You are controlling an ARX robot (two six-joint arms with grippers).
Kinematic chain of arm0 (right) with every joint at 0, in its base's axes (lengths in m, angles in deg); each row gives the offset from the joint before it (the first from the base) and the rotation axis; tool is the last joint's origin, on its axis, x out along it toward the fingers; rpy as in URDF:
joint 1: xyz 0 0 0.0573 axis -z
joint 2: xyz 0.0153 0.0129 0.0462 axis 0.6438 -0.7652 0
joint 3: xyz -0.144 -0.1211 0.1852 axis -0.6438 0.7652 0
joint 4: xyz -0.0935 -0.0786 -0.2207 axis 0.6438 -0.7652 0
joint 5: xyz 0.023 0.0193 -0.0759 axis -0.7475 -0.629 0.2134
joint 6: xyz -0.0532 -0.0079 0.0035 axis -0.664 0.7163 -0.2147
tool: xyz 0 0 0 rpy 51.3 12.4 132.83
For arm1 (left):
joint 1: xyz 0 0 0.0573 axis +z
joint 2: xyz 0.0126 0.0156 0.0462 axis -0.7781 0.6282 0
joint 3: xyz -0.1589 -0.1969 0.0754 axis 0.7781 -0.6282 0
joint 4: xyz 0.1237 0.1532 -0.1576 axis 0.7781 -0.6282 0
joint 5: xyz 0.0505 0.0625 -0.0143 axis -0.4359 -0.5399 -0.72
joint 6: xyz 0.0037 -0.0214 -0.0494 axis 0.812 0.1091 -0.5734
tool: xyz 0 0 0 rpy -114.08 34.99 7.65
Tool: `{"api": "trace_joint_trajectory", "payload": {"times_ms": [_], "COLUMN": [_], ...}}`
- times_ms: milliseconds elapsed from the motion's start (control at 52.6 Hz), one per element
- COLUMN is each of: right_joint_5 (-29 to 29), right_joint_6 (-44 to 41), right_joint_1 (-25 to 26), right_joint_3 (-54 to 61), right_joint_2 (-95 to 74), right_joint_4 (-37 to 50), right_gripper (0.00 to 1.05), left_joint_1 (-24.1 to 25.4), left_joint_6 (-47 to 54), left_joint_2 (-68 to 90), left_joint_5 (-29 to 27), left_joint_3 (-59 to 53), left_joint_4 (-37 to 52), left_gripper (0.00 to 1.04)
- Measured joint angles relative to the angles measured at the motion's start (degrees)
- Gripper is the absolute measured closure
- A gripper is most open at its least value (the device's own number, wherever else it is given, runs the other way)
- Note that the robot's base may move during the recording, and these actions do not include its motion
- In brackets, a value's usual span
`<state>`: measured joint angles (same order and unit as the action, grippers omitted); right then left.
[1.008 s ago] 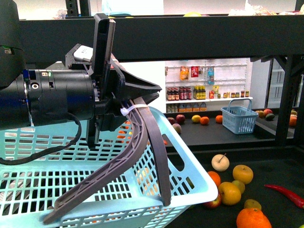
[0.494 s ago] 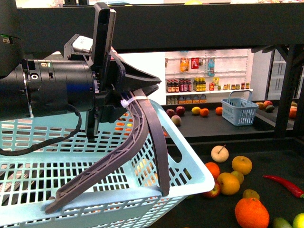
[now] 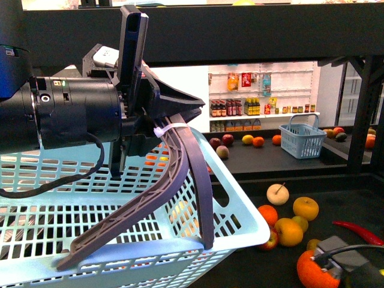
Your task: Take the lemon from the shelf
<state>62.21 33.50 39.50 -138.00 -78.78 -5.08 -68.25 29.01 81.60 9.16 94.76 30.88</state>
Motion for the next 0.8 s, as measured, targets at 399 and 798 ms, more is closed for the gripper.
{"api": "trace_joint_trajectory", "payload": {"times_ms": [399, 798], "right_joint_5": [-2.54, -5.22], "right_joint_6": [-2.27, -7.87], "right_joint_1": [-4.24, -6.34], "right_joint_3": [-15.93, -27.65], "right_joint_2": [-21.24, -31.91], "right_joint_4": [11.82, 17.55], "right_gripper": [0.07, 0.07], "left_joint_1": [-0.02, -0.02], "left_joint_6": [0.07, 0.11], "left_joint_2": [0.0, 0.0], "left_joint_5": [0.0, 0.0], "left_joint_3": [0.0, 0.0], "left_joint_4": [0.0, 0.0], "left_gripper": [0.97, 0.97]}}
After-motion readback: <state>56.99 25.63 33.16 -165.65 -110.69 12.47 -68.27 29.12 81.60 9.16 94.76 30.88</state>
